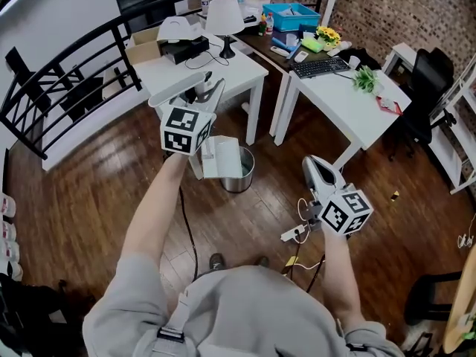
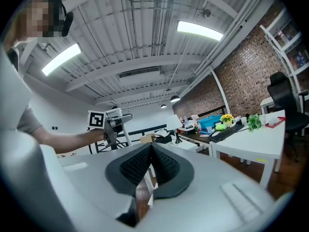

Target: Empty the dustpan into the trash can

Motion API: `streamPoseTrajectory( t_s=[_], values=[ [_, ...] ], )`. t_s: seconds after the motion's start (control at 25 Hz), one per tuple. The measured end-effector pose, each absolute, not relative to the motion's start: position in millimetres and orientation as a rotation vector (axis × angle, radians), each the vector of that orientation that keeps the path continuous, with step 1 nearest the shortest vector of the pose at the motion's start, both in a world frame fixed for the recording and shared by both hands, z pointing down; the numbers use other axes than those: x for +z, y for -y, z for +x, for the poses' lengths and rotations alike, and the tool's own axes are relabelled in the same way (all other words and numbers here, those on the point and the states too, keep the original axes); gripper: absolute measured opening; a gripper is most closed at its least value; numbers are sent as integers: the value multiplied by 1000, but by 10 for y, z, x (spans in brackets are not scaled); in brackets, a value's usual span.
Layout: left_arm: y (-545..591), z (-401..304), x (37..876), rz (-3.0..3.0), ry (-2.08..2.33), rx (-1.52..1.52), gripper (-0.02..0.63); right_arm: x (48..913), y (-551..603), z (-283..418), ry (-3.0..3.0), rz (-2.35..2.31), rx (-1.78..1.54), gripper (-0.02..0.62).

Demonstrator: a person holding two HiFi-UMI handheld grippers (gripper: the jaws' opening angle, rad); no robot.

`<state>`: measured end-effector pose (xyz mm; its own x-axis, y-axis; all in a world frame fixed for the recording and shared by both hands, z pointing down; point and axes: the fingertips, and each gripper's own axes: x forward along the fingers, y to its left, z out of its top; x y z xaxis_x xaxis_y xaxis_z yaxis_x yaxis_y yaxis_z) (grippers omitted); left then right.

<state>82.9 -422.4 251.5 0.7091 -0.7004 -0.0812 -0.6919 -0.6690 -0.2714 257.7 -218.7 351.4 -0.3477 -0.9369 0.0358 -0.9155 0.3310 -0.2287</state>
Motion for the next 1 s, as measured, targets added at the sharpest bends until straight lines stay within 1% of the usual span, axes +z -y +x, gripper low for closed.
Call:
streamPoseTrajectory(
  t_s=[0.04, 0.16, 0.6, 0.8, 1.0],
  values=[
    [4201, 780, 2462, -2643, -1110, -23, 120, 3516, 2186, 2551, -2478, -1731, -319, -2],
    [4140, 704, 2527, -2700, -1113, -28, 110, 3514, 2210, 2464, -2485, -1718, -321, -2],
    [3724, 149, 3681, -2982, -1245, -102, 101, 3631, 2471, 1866, -2588, -1601, -376, -2],
    [3434, -53, 4058, -3036, -1274, -22, 100, 3795, 2549, 1591, -2644, -1547, -414, -2],
    [3263, -43, 4342, -3044, -1213, 45, 101, 3915, 2617, 1501, -2671, -1538, -451, -2]
  ],
)
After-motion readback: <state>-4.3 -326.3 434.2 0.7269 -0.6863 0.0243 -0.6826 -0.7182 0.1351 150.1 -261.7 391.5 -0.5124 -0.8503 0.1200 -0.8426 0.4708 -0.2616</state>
